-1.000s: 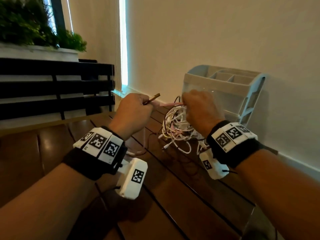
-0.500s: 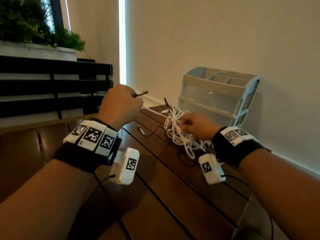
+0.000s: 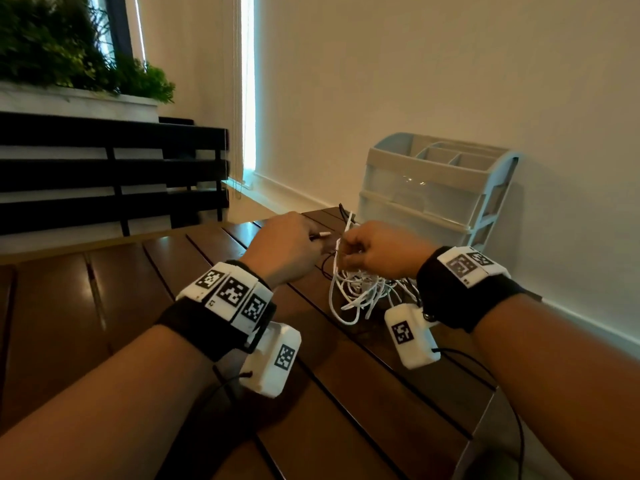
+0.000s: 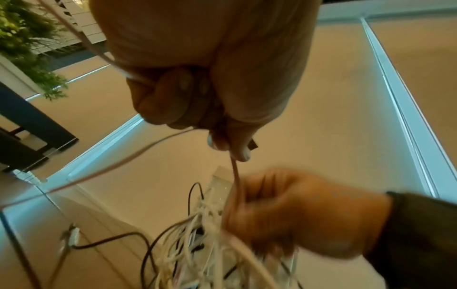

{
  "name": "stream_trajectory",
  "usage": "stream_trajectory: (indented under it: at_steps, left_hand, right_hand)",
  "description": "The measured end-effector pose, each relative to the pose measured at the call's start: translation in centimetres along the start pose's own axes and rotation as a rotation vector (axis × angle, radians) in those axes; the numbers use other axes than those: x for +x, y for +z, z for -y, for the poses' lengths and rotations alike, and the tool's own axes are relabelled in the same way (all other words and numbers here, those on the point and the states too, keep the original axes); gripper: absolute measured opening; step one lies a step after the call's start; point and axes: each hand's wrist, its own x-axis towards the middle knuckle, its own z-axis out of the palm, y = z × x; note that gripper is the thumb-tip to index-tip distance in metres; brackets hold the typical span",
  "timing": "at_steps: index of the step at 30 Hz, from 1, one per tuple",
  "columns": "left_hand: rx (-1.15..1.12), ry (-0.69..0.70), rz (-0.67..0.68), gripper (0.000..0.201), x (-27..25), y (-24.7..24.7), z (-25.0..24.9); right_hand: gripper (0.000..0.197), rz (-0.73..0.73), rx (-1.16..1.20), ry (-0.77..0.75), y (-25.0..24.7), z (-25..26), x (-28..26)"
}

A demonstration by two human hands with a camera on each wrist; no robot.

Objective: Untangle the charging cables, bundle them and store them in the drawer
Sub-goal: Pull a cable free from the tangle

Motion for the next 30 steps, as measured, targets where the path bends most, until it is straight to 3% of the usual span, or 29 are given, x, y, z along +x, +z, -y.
stream_trajectory:
  at_steps: [3,6,8,10,12,14,19,25,29,30]
  left_hand:
    - [0.028,-0.02,-0.079,0.03,0.3,-1.4,0.4]
    - [0.059,-0.071,-0.112,0.039,0.5,-2.0,1.1]
    - [0.115,-0.107,-0.136,0.033,0.5,-2.1,1.5]
    - [0.182,-0.112,-0.186,0.014,0.4,-2.1,1.7]
    - [0.157,-0.06,-0.223,0.015,0.2,-1.7,1.2]
    - [0.117,0.007,-0.158,0.018,0.1,-0.6,0.2]
    - [0.069,0.053,0.035,0.017,0.2,1.2,0.6]
    - [-0.096,-0.058,-0.049,0.028,0.7,0.1,1.5]
    - [-0.114,-0.146,-0.098,0.038,0.9,-0.7,2.4]
    - [-0.107,-0.154,-0.084,0.036,0.8,-0.6,2.4]
  right_hand:
    - [0.013,0.072,-0.158,0.096,0.4,-1.4,0.5]
    - [0.018,-0.05,-0.25,0.145,-0.4,-1.3,0.9]
    - [0.017,-0.118,-0.203,0.136,-1.0,-0.6,0.7]
    - [0.014,-0.158,-0.162,0.096,-1.2,0.4,0.5]
    - [0.015,-0.12,-0.192,0.043,-0.9,1.3,0.6]
    - [0.016,-0.083,-0.223,0.003,-0.4,2.0,0.8]
    - [0.01,-0.197,-0.184,-0.08,0.2,2.0,0.7]
    - [0.014,-0.059,-0.28,0.058,1.1,-1.1,0.0]
    - [0.013,-0.328,-0.491,0.129,-0.6,-2.2,-1.1]
    - [0.014,-0.302,-0.531,0.148,-0.7,-2.3,-1.3]
